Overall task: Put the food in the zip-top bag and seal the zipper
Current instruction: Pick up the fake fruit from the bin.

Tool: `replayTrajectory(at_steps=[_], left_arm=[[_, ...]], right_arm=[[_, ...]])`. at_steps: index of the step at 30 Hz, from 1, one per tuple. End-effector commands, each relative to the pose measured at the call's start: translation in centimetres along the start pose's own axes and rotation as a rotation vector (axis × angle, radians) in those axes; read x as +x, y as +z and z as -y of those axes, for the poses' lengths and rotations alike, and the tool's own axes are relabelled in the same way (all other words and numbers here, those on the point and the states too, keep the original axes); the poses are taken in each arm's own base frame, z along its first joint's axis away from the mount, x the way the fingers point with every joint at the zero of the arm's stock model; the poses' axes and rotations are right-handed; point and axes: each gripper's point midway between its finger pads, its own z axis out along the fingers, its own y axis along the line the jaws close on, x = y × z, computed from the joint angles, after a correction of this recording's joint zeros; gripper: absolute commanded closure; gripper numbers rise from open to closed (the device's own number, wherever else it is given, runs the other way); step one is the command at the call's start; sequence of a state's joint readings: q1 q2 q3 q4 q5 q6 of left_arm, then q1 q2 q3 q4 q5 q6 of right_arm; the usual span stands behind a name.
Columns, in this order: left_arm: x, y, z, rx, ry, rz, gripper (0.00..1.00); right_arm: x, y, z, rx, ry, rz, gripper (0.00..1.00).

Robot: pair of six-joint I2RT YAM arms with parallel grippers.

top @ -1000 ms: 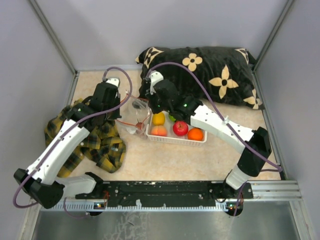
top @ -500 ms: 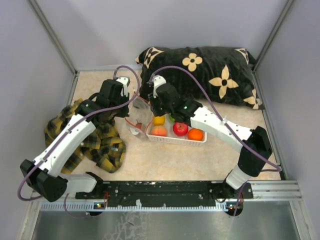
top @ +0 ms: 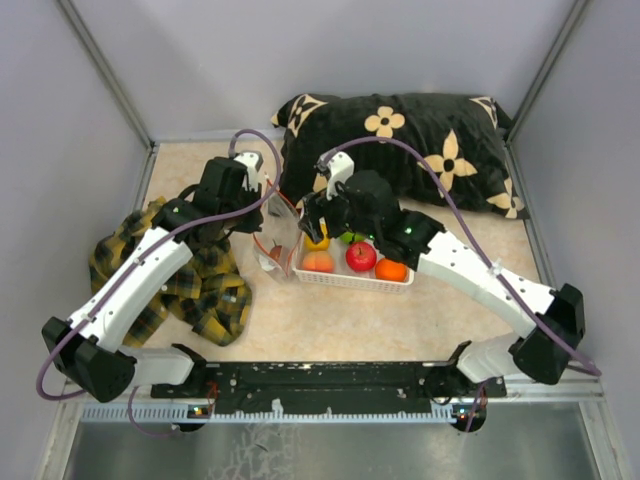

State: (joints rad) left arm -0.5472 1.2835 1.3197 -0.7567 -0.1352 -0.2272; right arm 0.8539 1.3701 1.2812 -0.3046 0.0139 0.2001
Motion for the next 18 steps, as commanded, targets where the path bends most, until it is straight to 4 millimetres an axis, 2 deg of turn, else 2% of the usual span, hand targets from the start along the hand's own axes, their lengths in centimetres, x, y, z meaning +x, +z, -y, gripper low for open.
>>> replayTrajectory(at_steps=[1,7,9,18], left_arm=[[-0.5,0.2,0.3,0.02,-0.015,0.018,1.0],[-0.3,0.3,0.2,0.012,-0.012,0.016,1.0],[-0.3,0.3,0.2,0.012,-0.01,0.014,1.0],[-0.3,0.3,0.1,0.011,-0.008,0.016,1.0]], right_arm=[[-0.1,-1.7,1.8,0.069,-0.009,0.018,0.31],[4.7,-2.5,5.9,0.222,-0.003,-0.093,0.25],[6.1,-2.6,7.0,0.263,-0.007,-0.124,0.21],[12.0,-1.2,10.6,0.389,0.021,-0.276,0.13]])
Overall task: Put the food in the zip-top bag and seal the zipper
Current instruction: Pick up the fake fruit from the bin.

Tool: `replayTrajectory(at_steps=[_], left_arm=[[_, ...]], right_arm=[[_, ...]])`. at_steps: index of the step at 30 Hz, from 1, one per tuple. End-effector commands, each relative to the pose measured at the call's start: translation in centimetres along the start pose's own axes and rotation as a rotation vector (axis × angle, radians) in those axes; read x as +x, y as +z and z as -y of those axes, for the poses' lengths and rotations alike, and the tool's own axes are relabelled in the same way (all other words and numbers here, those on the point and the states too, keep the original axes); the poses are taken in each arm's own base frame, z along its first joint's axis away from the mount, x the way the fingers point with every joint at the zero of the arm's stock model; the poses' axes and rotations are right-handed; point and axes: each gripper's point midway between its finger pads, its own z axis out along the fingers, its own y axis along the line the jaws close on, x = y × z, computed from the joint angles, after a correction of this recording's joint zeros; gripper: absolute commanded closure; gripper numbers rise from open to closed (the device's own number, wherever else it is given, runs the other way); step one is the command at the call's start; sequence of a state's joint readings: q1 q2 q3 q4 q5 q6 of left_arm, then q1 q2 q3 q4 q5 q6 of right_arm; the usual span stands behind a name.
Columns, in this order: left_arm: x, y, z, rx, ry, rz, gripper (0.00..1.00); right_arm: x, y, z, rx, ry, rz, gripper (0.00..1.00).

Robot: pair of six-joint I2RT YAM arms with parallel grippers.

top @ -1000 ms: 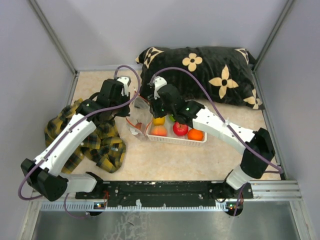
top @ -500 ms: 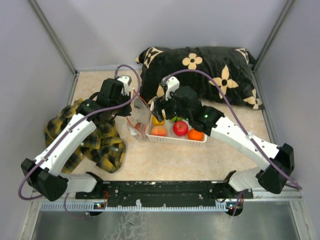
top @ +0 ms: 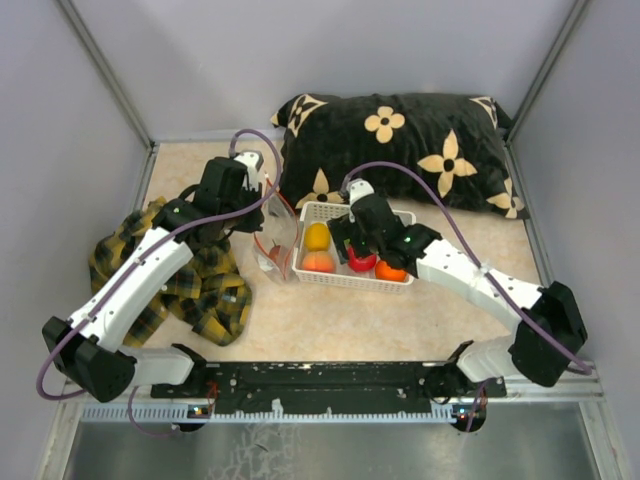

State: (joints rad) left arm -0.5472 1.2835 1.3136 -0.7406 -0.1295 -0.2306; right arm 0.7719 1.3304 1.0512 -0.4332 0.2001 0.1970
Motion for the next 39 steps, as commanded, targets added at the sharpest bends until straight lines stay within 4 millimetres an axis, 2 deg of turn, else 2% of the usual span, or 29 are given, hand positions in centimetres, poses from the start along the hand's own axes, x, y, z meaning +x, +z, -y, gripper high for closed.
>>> replayTrajectory(at_steps=[1,4,10,15,20,23,26,31,34,39], left_arm=[[-0.2,0.1,-0.1,0.003,-0.003,0.009,1.0],[-0.1,0.2,0.0,0.006,-0.002,0.008,1.0],[-0.1,0.2,0.0,0.005,-0.002,0.006,1.0],[-0.1,0.2,0.0,0.007,0.0,0.007,1.0],[-0.1,0.2,0.0,0.007,-0.001,0.009,1.0],[-0.3,0.1,0.0,0.009,-0.002,0.013,1.0],[-0.3,0.0,0.1,0.012,-0.002,0.016,1.0],[-0.5,-0.2,0.2,0.018,-0.003,0.021,1.0],[-0.5,-0.2,0.1,0.017,-0.005,0.021,1.0],[-0.5,-0.2,0.2,0.018,-0.005,0.02,1.0]], right_arm=[[1.0,1.7,2.0,0.084,0.031,-0.025,0.13],[1.9,2.8,2.6,0.099,0.05,-0.053,0.13],[4.5,4.7,2.4,0.091,0.066,-0.148,0.12],[6.5,6.0,3.2,0.134,0.058,-0.201,0.11],[7.3,7.1,3.8,0.173,0.052,-0.213,0.13],[7.4,7.1,4.0,0.187,0.052,-0.213,0.18],[6.4,6.2,4.0,0.181,0.061,-0.18,0.28],[2.4,3.0,3.3,0.117,0.068,-0.06,0.48],[0.3,1.2,2.7,0.081,0.066,0.013,0.51],[-1.9,-0.8,1.8,0.03,0.059,0.081,0.53]])
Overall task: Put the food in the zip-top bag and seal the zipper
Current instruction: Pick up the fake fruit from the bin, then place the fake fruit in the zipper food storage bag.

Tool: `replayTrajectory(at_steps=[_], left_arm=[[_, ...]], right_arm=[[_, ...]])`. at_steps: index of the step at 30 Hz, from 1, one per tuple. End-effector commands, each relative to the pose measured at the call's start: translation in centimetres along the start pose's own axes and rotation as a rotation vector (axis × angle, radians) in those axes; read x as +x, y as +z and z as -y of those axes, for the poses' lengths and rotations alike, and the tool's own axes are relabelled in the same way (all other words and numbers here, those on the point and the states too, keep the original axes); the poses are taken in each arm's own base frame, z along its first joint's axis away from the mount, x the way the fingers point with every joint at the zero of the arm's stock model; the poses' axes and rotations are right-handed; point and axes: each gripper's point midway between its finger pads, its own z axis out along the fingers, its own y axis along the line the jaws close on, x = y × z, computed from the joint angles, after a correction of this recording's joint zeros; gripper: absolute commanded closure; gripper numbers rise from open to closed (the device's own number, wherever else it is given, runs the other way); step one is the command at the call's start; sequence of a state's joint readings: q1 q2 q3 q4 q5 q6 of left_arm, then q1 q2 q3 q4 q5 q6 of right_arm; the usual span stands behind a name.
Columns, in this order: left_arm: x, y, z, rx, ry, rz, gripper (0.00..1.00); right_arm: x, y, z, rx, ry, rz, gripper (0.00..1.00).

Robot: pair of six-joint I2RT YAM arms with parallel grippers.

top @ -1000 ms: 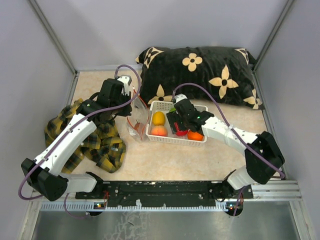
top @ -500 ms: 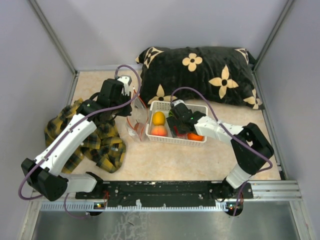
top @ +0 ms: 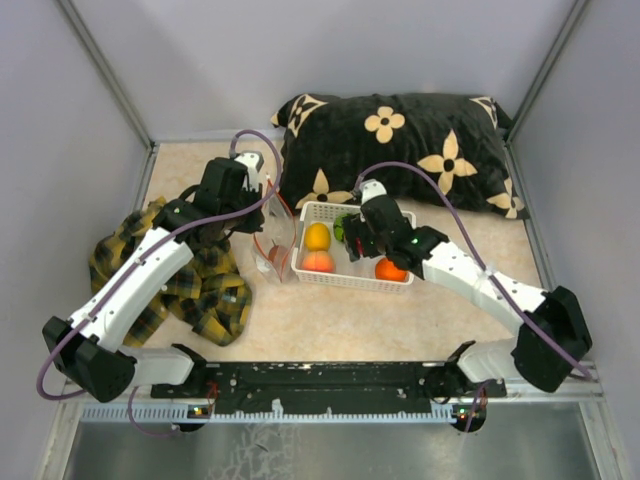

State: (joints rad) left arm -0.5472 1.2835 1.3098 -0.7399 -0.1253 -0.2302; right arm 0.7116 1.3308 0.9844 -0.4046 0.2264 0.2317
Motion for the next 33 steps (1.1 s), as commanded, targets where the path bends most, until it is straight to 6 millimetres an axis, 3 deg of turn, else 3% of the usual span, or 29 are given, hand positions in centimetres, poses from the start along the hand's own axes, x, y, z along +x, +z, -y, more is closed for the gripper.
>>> replayTrajectory(at_steps=[1,8,21,26,33], left_arm=[[-0.7,-0.3,0.1,0.015,-0.006,0.026,1.0],[-0.6,-0.3,0.2,0.019,-0.007,0.024,1.0],[-0.6,-0.3,0.2,0.023,-0.007,0.025,1.0],[-0.7,-0.3,0.4,0.029,-0.009,0.027,1.0],[-0.4,-0.2,0.4,0.035,-0.008,0.021,1.0]], right_arm=[[-4.1,-2.5,-1.2,-0.06,-0.002,0.124,0.54],[-7.4,-6.2,-3.8,-0.179,-0.047,0.245,0.56],[-13.3,-13.2,-13.0,-0.617,-0.194,0.462,0.56],[-13.8,-13.7,-16.5,-0.793,-0.215,0.478,0.56],[-12.9,-11.6,-19.1,-0.899,-0.257,0.43,0.56]])
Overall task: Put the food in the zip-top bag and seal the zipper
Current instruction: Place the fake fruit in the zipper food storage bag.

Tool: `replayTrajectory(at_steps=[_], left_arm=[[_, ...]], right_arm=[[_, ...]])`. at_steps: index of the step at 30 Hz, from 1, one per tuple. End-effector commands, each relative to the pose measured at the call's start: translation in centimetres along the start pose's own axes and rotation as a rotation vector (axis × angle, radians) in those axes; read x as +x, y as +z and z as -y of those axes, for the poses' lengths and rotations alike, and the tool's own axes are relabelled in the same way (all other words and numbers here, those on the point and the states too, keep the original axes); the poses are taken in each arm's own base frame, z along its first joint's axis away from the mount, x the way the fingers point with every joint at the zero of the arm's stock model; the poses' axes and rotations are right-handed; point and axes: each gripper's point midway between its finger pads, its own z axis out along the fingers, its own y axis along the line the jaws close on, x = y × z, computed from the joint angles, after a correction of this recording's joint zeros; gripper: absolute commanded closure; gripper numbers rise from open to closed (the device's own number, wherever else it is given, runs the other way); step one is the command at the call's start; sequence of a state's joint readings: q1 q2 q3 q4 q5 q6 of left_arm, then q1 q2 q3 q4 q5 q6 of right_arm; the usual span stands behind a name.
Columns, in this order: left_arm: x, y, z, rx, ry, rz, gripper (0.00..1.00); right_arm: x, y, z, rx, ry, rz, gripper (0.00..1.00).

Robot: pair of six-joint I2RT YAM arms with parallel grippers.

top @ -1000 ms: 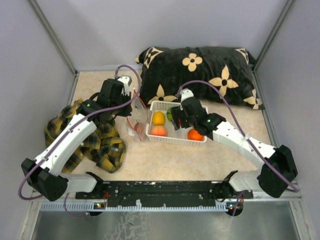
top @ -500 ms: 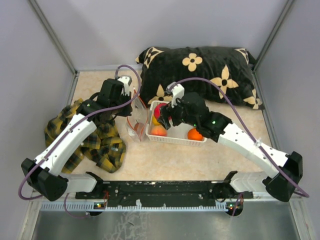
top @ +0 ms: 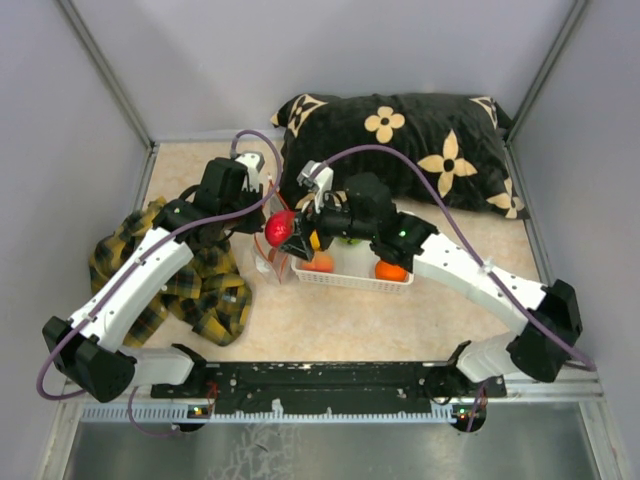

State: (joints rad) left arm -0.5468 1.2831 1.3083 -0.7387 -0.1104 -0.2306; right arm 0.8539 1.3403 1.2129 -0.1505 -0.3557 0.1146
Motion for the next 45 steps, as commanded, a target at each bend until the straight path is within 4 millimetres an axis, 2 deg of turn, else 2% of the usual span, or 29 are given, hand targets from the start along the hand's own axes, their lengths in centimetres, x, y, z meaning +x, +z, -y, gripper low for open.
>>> replayTrajectory(at_steps=[1,6,13,17,25,34,38,45], left_arm=[[-0.6,-0.3,0.3,0.026,-0.009,0.029,1.0],[-0.8,-0.5,0.5,0.04,-0.01,0.037,1.0],[-0.7,-0.7,0.9,0.061,-0.01,0.036,1.0],[-0.6,-0.8,1.5,0.094,-0.003,0.036,1.0],[-0.5,-0.8,2.0,0.128,0.003,0.032,1.0],[-0.2,-0.8,2.9,0.181,-0.004,0.018,1.0],[-0.2,-0.9,3.0,0.188,-0.012,0.033,1.0],[0.4,-0.7,2.8,0.179,-0.021,0.03,1.0]], right_arm=[[-2.4,1.2,-2.1,-0.13,-0.048,0.069,0.56],[-0.7,2.5,-1.0,-0.102,-0.048,0.036,0.56],[1.0,3.3,2.6,0.023,-0.024,0.017,0.56],[2.3,3.8,3.9,0.05,0.004,-0.003,0.56],[3.3,4.5,4.5,0.057,-0.022,-0.024,0.51],[4.3,5.4,4.6,0.074,-0.072,-0.055,0.33],[4.0,5.5,5.0,0.102,-0.074,-0.055,0.24],[2.8,5.2,4.3,0.083,-0.071,-0.037,0.2]])
